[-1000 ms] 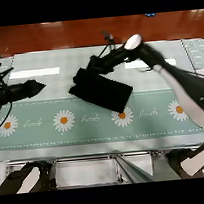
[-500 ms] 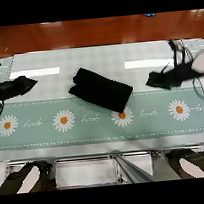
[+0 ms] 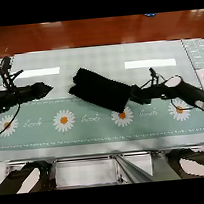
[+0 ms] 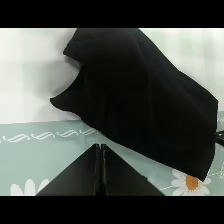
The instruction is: Fold the shirts.
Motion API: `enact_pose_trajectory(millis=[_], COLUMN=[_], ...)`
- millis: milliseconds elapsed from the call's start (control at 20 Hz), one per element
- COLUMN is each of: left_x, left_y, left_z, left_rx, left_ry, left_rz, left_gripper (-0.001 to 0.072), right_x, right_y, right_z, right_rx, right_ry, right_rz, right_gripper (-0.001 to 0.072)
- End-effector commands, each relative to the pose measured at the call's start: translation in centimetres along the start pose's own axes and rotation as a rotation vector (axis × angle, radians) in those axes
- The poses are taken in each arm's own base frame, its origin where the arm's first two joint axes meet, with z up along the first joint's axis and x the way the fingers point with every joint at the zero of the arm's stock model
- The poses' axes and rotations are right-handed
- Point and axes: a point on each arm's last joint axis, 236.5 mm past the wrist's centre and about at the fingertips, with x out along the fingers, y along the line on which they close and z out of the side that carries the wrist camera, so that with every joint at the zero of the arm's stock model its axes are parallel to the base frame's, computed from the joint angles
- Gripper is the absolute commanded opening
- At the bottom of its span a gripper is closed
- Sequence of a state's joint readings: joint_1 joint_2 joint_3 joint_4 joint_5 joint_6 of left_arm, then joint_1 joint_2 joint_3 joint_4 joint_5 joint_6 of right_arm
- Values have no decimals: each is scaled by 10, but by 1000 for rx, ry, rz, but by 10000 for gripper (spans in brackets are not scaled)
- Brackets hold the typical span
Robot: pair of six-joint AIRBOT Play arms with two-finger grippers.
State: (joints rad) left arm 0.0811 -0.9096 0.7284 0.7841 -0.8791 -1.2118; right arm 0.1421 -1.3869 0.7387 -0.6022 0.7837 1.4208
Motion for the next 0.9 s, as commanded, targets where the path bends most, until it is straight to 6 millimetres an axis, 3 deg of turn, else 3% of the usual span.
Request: enact_pose_trajectory(millis=[0,150,200,250,450,650,850], left_x=[4,4,4,4,4,4,4], left_y=[-1,-1,-1,0,0,1,1], left_z=[-4,-3,-3,-3,-2,0,0], left_rx=[2,1,1,1,1,1,1], left_ry=[10,8,8,9,6,-4,-3], left_rz=[-2,-1,-1,-1,1,5,5], left_gripper=[17,17,17,17,17,17,17], right_x=[33,41,41,38,15,-32,-88], right_y=[10,25,32,41,101,170,200], right_z=[-7,-9,-7,-4,15,54,80], right_rx=[16,-22,-41,-97,-264,-424,-573], right_ry=[88,123,121,119,112,20,-54], right_rz=[45,60,68,87,171,193,66], right_gripper=[417,390,279,18,24,23,23])
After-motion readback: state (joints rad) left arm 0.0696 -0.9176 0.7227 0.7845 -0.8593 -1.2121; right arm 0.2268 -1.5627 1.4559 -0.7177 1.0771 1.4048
